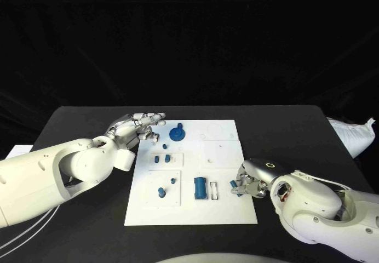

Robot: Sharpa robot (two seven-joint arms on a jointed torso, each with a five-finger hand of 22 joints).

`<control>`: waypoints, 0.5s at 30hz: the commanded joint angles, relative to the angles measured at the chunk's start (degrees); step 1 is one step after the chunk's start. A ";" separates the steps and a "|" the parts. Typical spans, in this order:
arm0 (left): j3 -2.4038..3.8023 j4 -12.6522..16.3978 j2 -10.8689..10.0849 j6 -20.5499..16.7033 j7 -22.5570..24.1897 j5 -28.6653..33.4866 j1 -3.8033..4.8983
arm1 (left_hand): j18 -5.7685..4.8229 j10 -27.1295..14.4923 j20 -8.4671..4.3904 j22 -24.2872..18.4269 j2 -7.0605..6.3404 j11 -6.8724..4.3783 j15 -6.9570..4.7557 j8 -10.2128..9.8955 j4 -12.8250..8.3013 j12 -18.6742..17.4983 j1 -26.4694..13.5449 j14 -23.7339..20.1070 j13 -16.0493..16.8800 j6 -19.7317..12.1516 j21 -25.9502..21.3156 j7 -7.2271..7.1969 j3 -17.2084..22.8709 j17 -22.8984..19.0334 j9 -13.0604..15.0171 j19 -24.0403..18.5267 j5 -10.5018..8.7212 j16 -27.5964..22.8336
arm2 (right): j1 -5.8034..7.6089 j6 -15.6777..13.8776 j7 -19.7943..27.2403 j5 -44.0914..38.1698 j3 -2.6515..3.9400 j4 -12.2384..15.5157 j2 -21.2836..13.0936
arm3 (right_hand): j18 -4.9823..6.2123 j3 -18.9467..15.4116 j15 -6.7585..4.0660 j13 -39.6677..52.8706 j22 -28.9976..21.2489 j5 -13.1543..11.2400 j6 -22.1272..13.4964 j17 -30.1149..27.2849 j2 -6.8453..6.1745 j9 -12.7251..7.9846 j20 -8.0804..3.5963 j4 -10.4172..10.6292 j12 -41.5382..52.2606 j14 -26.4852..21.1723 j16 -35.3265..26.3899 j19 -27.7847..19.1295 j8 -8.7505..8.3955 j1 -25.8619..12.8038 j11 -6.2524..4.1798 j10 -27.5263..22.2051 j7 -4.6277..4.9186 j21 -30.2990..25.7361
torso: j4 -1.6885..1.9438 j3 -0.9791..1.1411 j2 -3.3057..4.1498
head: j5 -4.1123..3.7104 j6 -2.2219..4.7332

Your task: Assemble the parts on the task board

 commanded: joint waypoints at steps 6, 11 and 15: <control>0.01 0.17 0.01 1.12 0.26 -0.17 -0.01 | 0.97 -0.36 0.14 -0.05 0.68 0.10 0.09 0.38 0.03 0.32 -0.07 -0.49 0.09 -0.06 -0.21 0.03 -0.43 -0.07 0.04 -0.30 0.16 0.01 | -0.92 8.19 -3.12 -6.76 -0.53 -0.79 1.11 | -0.59 4.19 -0.48 -0.56 13.10 -2.43 0.12 2.56 1.55 -0.47 -0.33 -3.77 -1.09 3.66 0.19 4.35 -0.96 6.63 -0.41 -0.68 -0.23 0.21 | -0.11 -0.03 0.01 | 0.09 -0.10; 0.01 0.18 0.03 1.11 0.25 -0.17 -0.01 | 0.97 -0.36 0.14 -0.05 0.68 0.10 0.09 0.38 0.03 0.32 -0.07 -0.49 0.09 -0.06 -0.21 0.03 -0.43 -0.07 0.04 -0.30 0.16 0.01 | -0.96 9.13 -3.22 -8.05 -0.53 -0.97 1.62 | -0.59 6.41 -0.39 -0.80 13.11 -1.82 0.26 2.64 2.10 -0.68 -0.28 -4.90 -1.63 3.65 0.19 4.35 -1.33 7.95 -0.31 -0.94 -0.08 0.20 | -0.02 -0.04 -0.03 | 0.03 -0.14; 0.01 0.18 0.03 1.11 0.25 -0.17 -0.01 | 0.97 -0.36 0.14 -0.05 0.68 0.10 0.09 0.38 0.03 0.32 -0.07 -0.49 0.09 -0.06 -0.21 0.03 -0.43 -0.07 0.04 -0.30 0.16 0.01 | -0.98 9.78 -3.22 -8.34 -0.54 -1.12 1.90 | -0.58 8.25 -0.21 -0.96 13.08 0.24 0.34 2.69 1.61 -0.94 -0.13 -5.24 -2.01 3.64 0.17 4.32 -1.82 7.37 -0.12 -1.03 0.10 0.17 | 0.01 -0.05 -0.03 | 0.04 -0.24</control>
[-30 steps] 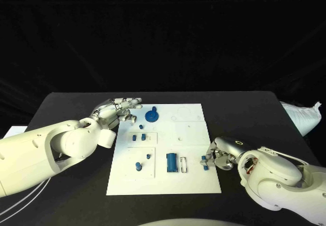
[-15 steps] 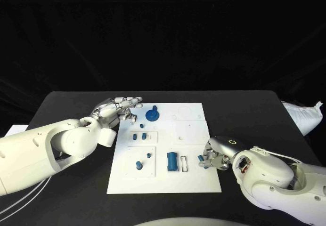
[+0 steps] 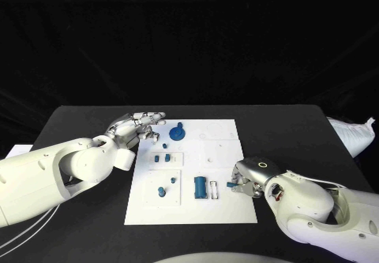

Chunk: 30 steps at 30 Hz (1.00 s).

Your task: Assemble the parts on the task board

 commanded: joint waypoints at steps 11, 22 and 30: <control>0.01 0.26 0.06 1.06 0.30 -0.22 -0.01 | 0.96 -0.36 0.14 -0.05 0.68 0.10 0.09 0.37 0.03 0.32 -0.07 -0.49 0.09 -0.06 -0.21 0.03 -0.43 -0.07 0.04 -0.30 0.16 0.01 | -0.82 6.17 -3.67 0.47 -0.72 -2.24 1.09 | -0.55 6.62 -0.19 -0.29 13.03 9.78 0.18 2.66 -0.04 -0.59 -0.02 1.99 -1.02 3.39 -0.03 4.25 -1.32 -1.86 0.04 -0.42 0.09 0.07 | -0.03 0.00 0.04 | 0.09 -0.08; 0.01 0.26 0.00 1.01 0.33 -0.32 -0.01 | 0.96 -0.36 0.14 -0.05 0.68 0.10 0.09 0.37 0.03 0.32 -0.07 -0.49 0.09 -0.06 -0.21 0.03 -0.43 -0.07 0.04 -0.30 0.16 0.01 | -1.17 -2.50 -3.89 1.38 -0.64 -0.99 0.73 | -0.66 14.60 -0.39 0.32 13.38 11.76 0.97 3.11 -2.88 -0.09 -0.17 2.83 -0.14 3.54 0.20 4.55 -1.23 -5.70 -0.23 0.60 -0.18 0.40 | 0.01 0.03 -0.04 | 0.23 -0.13; 0.01 0.22 0.12 1.05 0.35 -0.33 -0.02 | 0.96 -0.36 0.14 -0.05 0.68 0.10 0.09 0.37 0.03 0.32 -0.07 -0.49 0.09 -0.06 -0.21 0.03 -0.43 -0.07 0.04 -0.30 0.16 0.01 | -0.25 -12.23 -2.36 8.89 -0.10 1.60 -0.77 | -0.70 16.76 -0.38 0.75 13.49 10.78 0.86 3.09 -4.01 0.04 -0.21 3.69 0.42 3.56 0.16 4.64 -1.41 -7.85 -0.24 1.01 -0.18 0.50 | -0.01 0.01 0.03 | 0.25 -0.04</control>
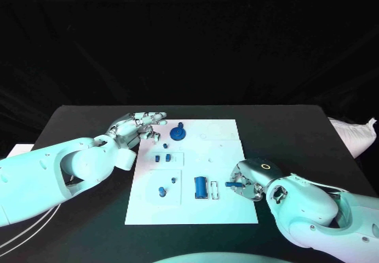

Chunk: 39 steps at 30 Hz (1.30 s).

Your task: Assemble the parts on the task board

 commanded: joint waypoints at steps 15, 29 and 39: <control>0.02 0.17 0.20 1.03 0.35 -0.25 -0.02 | 0.96 -0.36 0.14 -0.05 0.68 0.10 0.09 0.38 0.03 0.32 -0.07 -0.49 0.06 -0.06 -0.21 0.03 -0.43 -0.07 0.04 -0.30 0.16 0.01 | 0.71 -9.93 -0.72 19.09 0.27 1.16 0.93 | -0.69 1.26 0.02 0.35 13.43 0.38 0.45 3.14 -1.20 0.64 -0.18 1.44 0.49 3.94 0.17 4.62 0.19 -3.76 0.12 0.59 0.06 0.19 | 0.04 -0.02 0.04 | 0.19 -0.34; 0.02 0.22 0.26 1.04 0.29 -0.25 -0.02 | 0.96 -0.36 0.14 -0.05 0.68 0.10 0.09 0.38 0.03 0.32 -0.07 -0.49 0.06 -0.06 -0.21 0.03 -0.43 -0.07 0.04 -0.30 0.16 0.01 | 0.61 -7.15 -1.71 21.65 0.19 -0.88 3.39 | -0.83 -2.59 -0.23 1.11 13.85 8.55 1.65 3.98 -2.02 1.32 -0.39 4.88 1.40 4.11 0.80 4.98 0.79 -9.54 -0.18 1.40 -0.38 0.61 | 0.03 -0.04 0.05 | 0.27 -0.36; 0.02 0.21 0.23 1.03 0.26 -0.25 -0.02 | 0.96 -0.36 0.14 -0.05 0.68 0.10 0.09 0.38 0.03 0.32 -0.07 -0.49 0.06 -0.06 -0.21 0.03 -0.43 -0.07 0.04 -0.30 0.16 0.01 | 0.56 -5.67 -1.86 21.87 0.17 -1.27 4.64 | -0.86 -3.41 -0.32 1.26 13.94 8.83 2.04 4.19 -1.96 1.55 -0.47 5.11 1.57 4.15 0.95 5.05 1.05 -9.86 -0.31 1.52 -0.54 0.69 | -0.03 -0.01 0.04 | 0.46 -0.56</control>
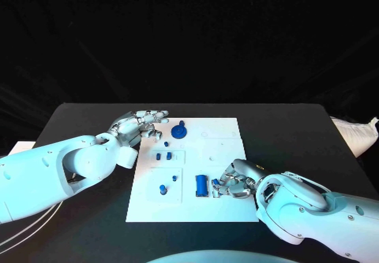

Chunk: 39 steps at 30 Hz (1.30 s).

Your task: Assemble the parts on the task board

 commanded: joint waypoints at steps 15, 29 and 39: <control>0.03 0.15 0.09 1.02 0.22 -0.19 0.00 | 0.96 -0.56 0.12 -0.12 0.85 0.08 0.06 0.65 -0.01 0.71 -0.04 -0.54 0.12 -0.10 -0.24 0.00 -0.67 -0.21 0.02 -0.23 0.17 0.14 | -0.12 3.31 -1.59 0.93 -0.05 0.01 0.48 | -0.87 -2.78 -0.44 0.32 13.98 2.35 0.70 4.33 0.54 0.36 -0.61 1.74 0.41 4.17 0.43 5.07 0.36 -2.35 -0.26 0.64 -0.11 0.11 | -0.06 0.02 0.00 | 0.15 -0.35; 0.03 0.15 0.03 1.00 0.18 -0.19 0.00 | 0.96 -0.56 0.12 -0.12 0.85 0.08 0.06 0.65 -0.01 0.71 -0.04 -0.54 0.12 -0.10 -0.24 0.00 -0.67 -0.21 0.02 -0.23 0.17 0.14 | -0.12 3.23 -1.08 0.11 -0.05 0.02 0.61 | -0.95 -8.46 -0.56 1.52 14.21 -1.87 1.35 5.12 2.86 0.97 -0.69 2.65 1.88 4.31 0.98 5.26 0.87 -8.13 -0.44 1.34 -0.43 0.33 | -0.04 0.00 0.00 | 0.25 -0.31; 0.03 0.12 -0.06 1.03 0.15 -0.19 0.00 | 0.96 -0.56 0.12 -0.12 0.85 0.08 0.06 0.65 -0.01 0.71 -0.04 -0.54 0.12 -0.10 -0.24 0.00 -0.67 -0.21 0.02 -0.23 0.17 0.14 | -0.12 3.20 -0.28 -0.69 -0.05 0.61 -0.02 | -0.98 -12.73 -0.68 2.24 14.31 -8.46 1.57 5.59 3.73 1.42 -0.81 2.73 2.64 4.39 1.31 5.33 1.28 -11.42 -0.58 1.67 -0.63 0.42 | -0.04 0.04 -0.02 | 0.33 -0.30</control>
